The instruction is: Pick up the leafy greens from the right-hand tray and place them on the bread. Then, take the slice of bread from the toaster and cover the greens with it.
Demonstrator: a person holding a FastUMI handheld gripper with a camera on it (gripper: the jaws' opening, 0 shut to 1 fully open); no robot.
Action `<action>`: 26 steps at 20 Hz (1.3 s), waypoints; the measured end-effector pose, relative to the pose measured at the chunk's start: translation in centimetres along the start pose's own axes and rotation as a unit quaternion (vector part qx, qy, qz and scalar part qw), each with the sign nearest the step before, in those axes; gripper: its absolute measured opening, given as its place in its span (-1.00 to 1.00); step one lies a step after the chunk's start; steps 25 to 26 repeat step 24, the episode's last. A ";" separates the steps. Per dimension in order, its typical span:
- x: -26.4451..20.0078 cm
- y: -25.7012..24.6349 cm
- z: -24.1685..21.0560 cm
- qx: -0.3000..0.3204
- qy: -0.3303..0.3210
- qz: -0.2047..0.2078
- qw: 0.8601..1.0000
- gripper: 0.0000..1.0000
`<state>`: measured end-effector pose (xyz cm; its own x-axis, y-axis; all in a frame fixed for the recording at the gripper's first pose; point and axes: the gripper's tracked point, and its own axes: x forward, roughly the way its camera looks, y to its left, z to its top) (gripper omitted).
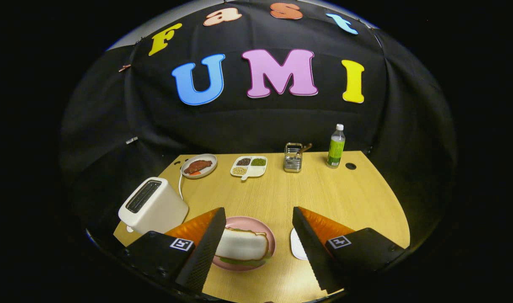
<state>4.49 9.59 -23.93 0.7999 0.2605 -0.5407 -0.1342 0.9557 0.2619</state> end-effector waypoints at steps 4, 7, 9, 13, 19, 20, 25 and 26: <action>-3.1 0.1 3.1 -0.032 -0.041 -0.002 0.999 0.98; -5.5 1.0 3.7 -0.050 -0.058 0.005 0.997 0.98; -6.7 1.5 3.4 -0.055 -0.058 0.011 0.997 0.98; -7.4 1.4 3.6 -0.070 -0.062 0.009 0.996 0.97; -7.6 1.4 4.2 -0.076 -0.068 0.007 0.995 0.97; -7.6 1.5 4.2 -0.076 -0.067 0.009 0.995 0.97; -7.7 1.7 4.4 -0.079 -0.068 0.011 0.994 0.97; -7.7 1.7 4.4 -0.079 -0.068 0.011 0.994 0.97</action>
